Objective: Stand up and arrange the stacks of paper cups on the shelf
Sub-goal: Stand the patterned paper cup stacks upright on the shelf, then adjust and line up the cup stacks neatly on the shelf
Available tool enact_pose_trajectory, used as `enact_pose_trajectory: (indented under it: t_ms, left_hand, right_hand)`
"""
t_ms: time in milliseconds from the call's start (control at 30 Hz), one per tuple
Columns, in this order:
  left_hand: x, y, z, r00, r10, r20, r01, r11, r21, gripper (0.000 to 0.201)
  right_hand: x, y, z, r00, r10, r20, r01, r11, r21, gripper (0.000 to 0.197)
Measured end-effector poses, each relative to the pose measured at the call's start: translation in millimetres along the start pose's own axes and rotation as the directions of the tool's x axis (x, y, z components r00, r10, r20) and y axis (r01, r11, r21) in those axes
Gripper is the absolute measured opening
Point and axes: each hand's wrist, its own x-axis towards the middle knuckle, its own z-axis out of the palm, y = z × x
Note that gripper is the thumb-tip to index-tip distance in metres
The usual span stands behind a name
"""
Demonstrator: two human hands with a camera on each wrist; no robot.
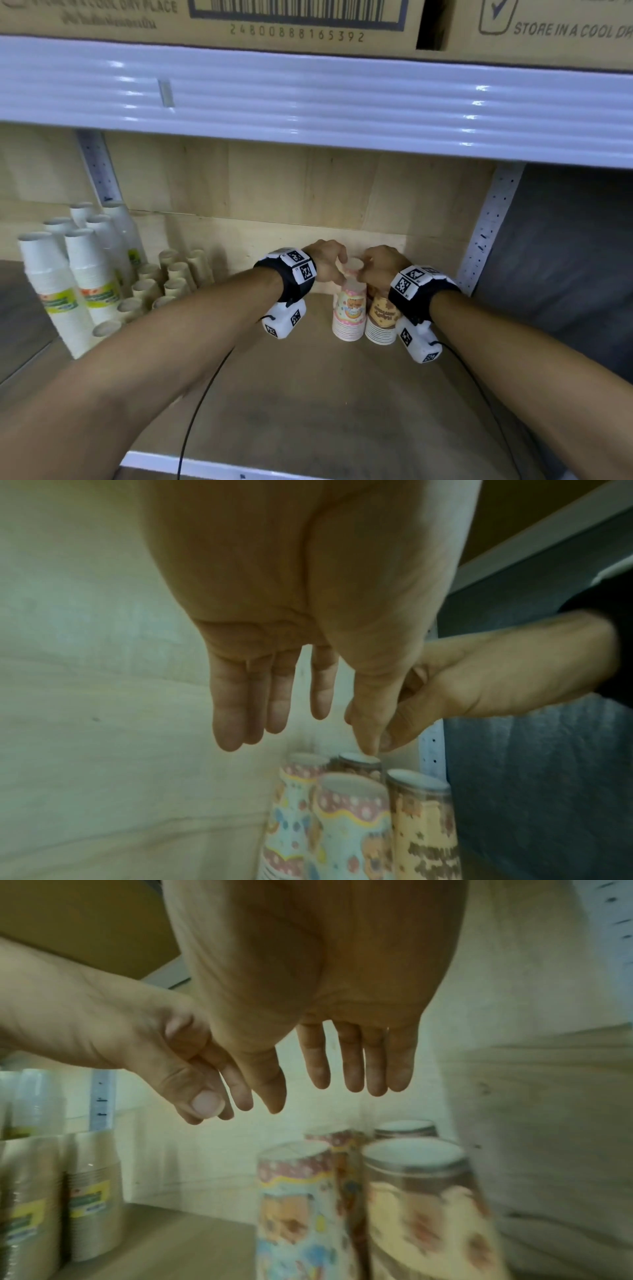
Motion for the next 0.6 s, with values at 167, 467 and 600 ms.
enact_pose_trajectory:
  t_ms: [167,467,600]
  left_hand:
    - [-36.6,-35.2,-43.9,0.991,-0.130,0.013,0.130,0.991,0.035,0.049]
    - [-124.8,-120.0,-96.5,0.945,-0.328,0.023,0.322,0.938,0.130,0.028]
    - [-166.5,-153.7,-108.3,0.919,-0.387,0.075,0.376,0.918,0.126,0.022]
  right_hand:
    - [-2.5,-60.9,1.8,0.997,-0.074,0.003,0.074,0.997,0.007,0.056]
    - [-30.2,-177.4,17.2,0.944,-0.312,0.105,0.311,0.950,0.024,0.048]
    - [-46.9,-220.1,25.6,0.911,-0.386,0.143,0.386,0.922,0.034,0.036]
